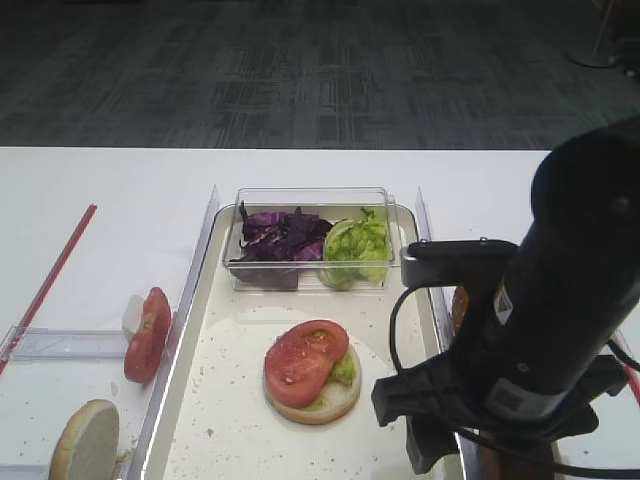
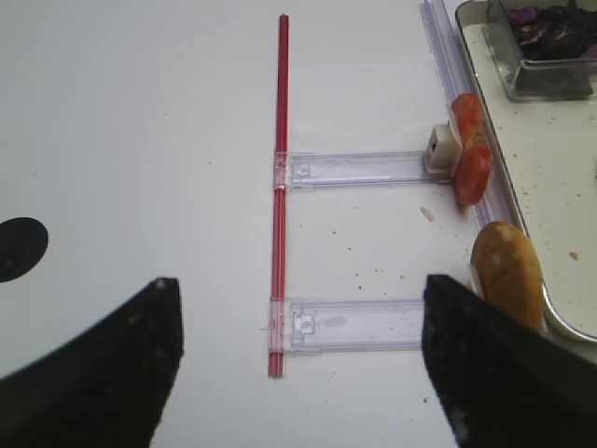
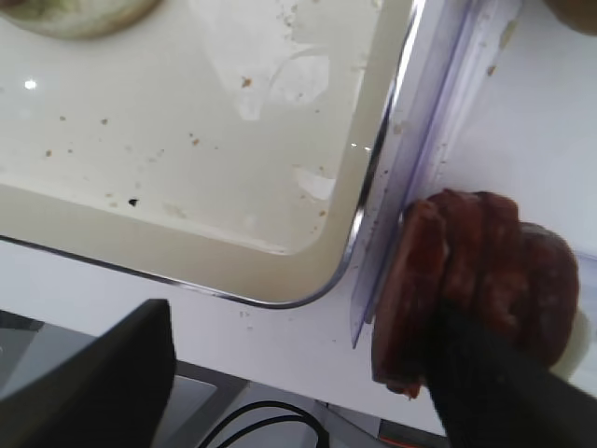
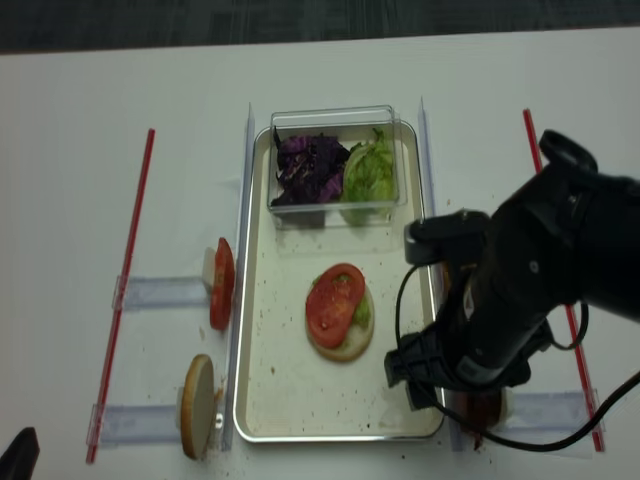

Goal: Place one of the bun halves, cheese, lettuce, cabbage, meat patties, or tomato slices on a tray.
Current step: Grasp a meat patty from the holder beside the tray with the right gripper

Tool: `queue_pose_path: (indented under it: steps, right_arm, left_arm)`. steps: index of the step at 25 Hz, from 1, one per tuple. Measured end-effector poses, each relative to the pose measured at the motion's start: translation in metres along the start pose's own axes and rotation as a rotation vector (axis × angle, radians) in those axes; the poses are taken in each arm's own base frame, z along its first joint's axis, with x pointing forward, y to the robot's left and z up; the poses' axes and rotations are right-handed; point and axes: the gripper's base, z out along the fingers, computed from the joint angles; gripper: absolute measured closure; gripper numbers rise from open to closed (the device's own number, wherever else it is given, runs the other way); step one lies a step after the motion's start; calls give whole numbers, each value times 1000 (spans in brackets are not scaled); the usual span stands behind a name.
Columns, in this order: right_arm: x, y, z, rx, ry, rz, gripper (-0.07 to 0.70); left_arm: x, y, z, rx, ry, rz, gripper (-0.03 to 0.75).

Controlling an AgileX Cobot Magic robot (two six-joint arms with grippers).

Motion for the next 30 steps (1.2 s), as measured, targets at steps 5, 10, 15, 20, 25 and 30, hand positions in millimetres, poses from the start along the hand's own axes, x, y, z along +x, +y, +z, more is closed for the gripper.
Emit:
queue_pose_path:
  steps: [5, 10, 15, 20, 25, 30]
  right_arm:
    - [-1, 2, 2, 1, 6, -3, 69]
    - [-2, 2, 3, 10, 5, 0, 102]
    - [-1, -2, 3, 51, 5, 13, 131]
    - [-1, -5, 2, 86, 6, 12, 230]
    - [-1, -6, 2, 97, 7, 6, 289]
    - [-1, -9, 2, 125, 9, 12, 457]
  left_arm:
    - [0, 0, 0, 0, 0, 0, 223]
    - [0, 0, 0, 0, 0, 0, 223]
    - [0, 0, 0, 0, 0, 0, 223]
    - [0, 0, 0, 0, 0, 0, 223]
    - [0, 0, 0, 0, 0, 0, 223]
    - [0, 0, 0, 0, 0, 0, 223]
